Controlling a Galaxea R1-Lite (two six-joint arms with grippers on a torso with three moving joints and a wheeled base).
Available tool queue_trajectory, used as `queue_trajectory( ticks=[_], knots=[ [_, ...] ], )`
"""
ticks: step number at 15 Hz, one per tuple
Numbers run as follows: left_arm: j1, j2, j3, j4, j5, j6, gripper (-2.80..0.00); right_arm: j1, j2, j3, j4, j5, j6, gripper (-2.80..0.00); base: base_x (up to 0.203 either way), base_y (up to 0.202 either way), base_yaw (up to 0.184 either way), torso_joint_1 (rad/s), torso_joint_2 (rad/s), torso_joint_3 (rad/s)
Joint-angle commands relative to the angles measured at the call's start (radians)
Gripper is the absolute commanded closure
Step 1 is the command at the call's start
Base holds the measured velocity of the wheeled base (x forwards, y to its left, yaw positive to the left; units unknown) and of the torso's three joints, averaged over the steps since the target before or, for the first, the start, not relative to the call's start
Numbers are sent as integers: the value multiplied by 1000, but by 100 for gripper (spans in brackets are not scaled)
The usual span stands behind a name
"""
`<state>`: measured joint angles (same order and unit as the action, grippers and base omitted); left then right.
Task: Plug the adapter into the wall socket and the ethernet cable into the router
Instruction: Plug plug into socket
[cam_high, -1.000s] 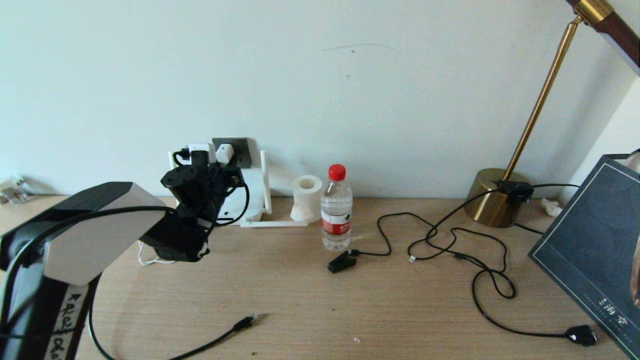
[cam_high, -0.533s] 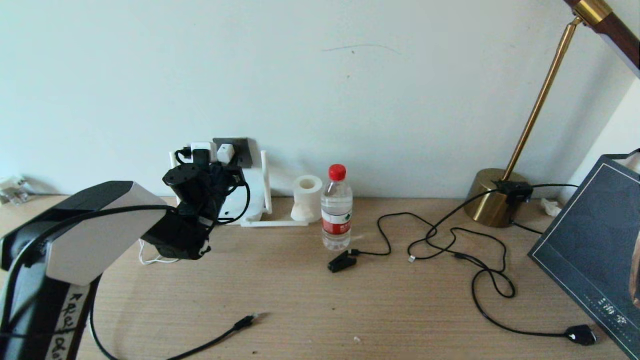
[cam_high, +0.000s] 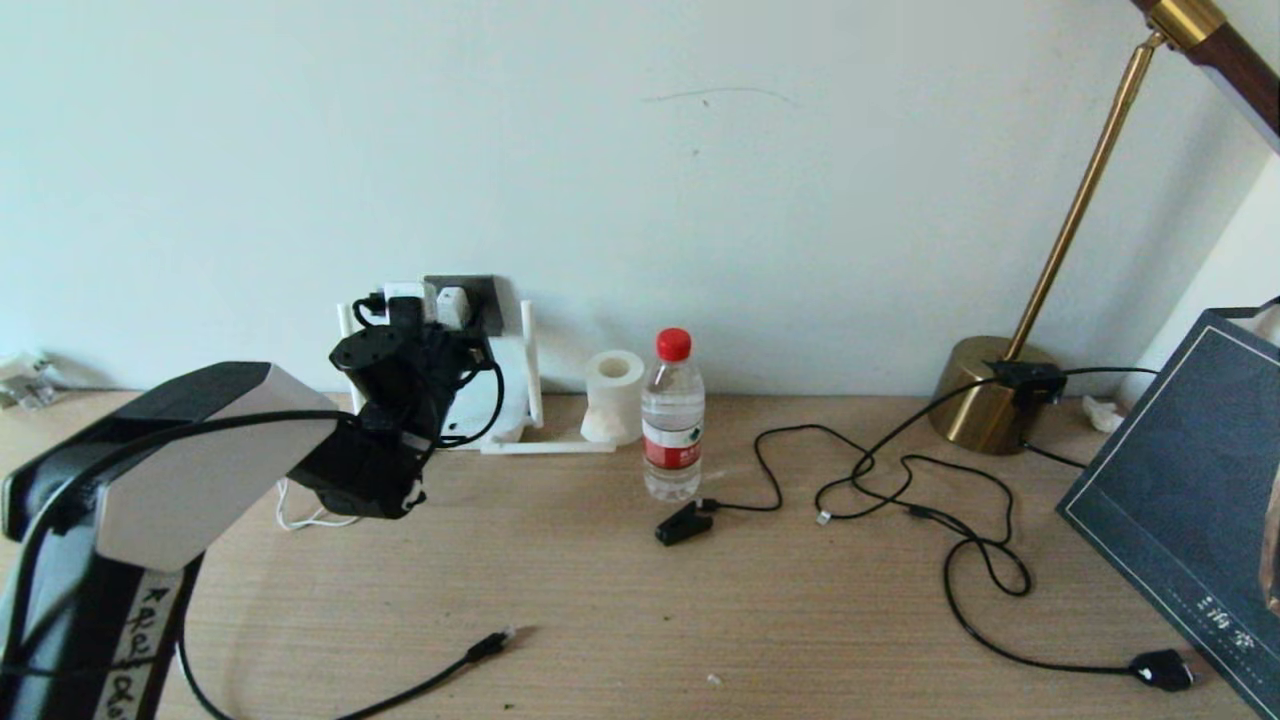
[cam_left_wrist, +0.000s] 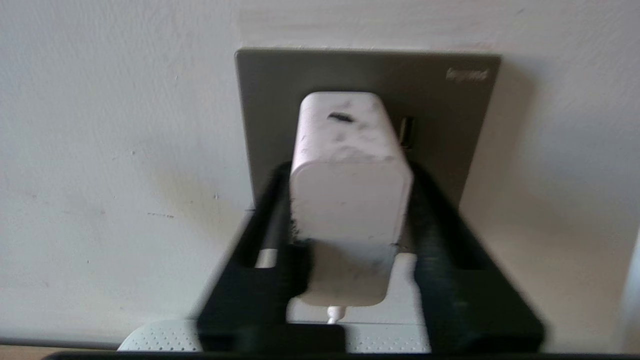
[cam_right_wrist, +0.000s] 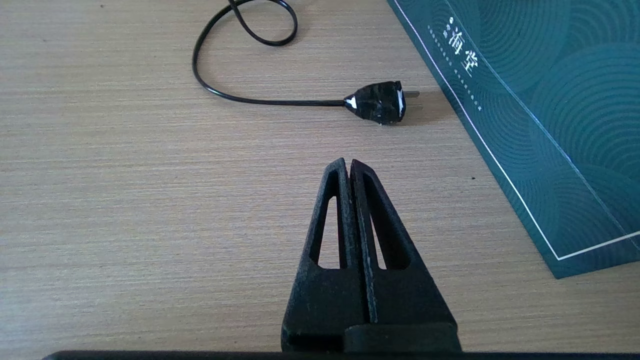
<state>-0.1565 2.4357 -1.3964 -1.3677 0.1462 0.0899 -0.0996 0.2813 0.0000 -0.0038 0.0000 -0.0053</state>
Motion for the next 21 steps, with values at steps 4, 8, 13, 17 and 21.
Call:
queue_trajectory(
  ticks=[4, 8, 13, 17, 21],
  knots=[
    [-3, -4, 4, -8, 4, 2, -280, 0, 1, 0, -1, 0, -1, 0, 0, 0, 0, 0, 0, 0],
    [-5, -4, 4, -10, 6, 2, -280, 0, 1, 0, -1, 0, -1, 0, 0, 0, 0, 0, 0, 0],
    [-3, -7, 5, -13, 6, 2, -280, 0, 1, 0, -1, 0, -1, 0, 0, 0, 0, 0, 0, 0],
    [-5, -7, 8, -14, 6, 2, -280, 0, 1, 0, -1, 0, -1, 0, 0, 0, 0, 0, 0, 0],
    [-4, -9, 12, -23, 7, 1, -280, 0, 1, 0, -1, 0, -1, 0, 0, 0, 0, 0, 0, 0]
  ],
)
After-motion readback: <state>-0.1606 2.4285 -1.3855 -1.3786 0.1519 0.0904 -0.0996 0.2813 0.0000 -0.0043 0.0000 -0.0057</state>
